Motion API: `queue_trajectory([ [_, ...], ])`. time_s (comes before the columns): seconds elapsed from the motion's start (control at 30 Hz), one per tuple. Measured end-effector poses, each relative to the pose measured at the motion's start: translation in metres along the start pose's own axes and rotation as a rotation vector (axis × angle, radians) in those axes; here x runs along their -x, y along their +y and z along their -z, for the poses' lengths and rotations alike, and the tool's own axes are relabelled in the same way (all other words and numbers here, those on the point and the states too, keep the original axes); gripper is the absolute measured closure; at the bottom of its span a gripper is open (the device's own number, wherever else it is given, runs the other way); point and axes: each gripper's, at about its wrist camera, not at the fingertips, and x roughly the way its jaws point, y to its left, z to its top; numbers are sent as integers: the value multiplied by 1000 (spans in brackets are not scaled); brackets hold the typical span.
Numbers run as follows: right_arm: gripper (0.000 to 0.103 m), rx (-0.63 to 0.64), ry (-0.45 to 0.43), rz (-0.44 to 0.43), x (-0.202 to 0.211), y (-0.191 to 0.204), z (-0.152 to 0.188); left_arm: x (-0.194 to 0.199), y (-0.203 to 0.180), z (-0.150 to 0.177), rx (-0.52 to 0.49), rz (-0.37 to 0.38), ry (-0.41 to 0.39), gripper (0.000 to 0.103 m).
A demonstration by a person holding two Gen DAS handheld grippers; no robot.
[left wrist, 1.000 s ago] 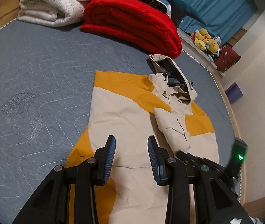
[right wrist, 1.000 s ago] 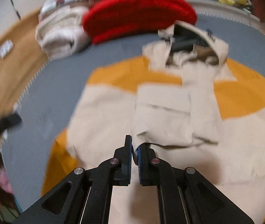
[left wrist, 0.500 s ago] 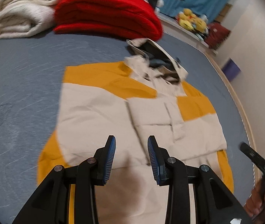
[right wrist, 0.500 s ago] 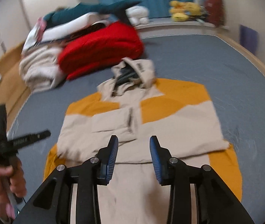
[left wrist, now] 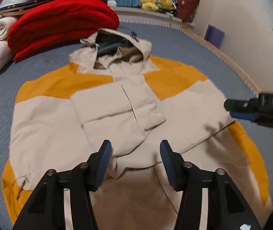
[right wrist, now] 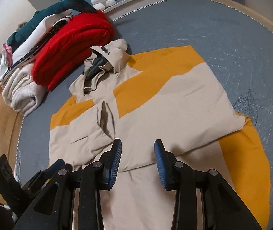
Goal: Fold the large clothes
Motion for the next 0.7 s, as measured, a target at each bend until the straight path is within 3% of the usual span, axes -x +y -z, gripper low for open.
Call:
queue_trajectory([
  [0.17,66,-120,87,34,-22,-28,0,-32,2,5,2,-74,53,53],
  [0.33,66,-238,172,37,-43,-56,5,-44,-2,9,-69,-131,83,53],
  [0.4,66,-288,193,46,-49,-68,9,-42,3,8,-60,-143,84,69],
  [0.43,66,-316,202,44,-53,-73,9,-39,10,6,-41,-166,81,83],
  [0.47,66,-343,211,36,-56,-79,10,-32,20,2,6,-187,64,91],
  [0.57,70,-399,222,27,-61,-88,11,7,59,-5,282,-191,-35,93],
  [0.6,85,-400,217,33,-60,-90,11,23,73,-1,396,-177,-65,93],
  [0.63,94,-400,207,42,-59,-90,10,36,83,4,485,-153,-85,93],
  [0.7,95,-402,188,72,-55,-92,8,48,97,12,569,-126,-91,85],
])
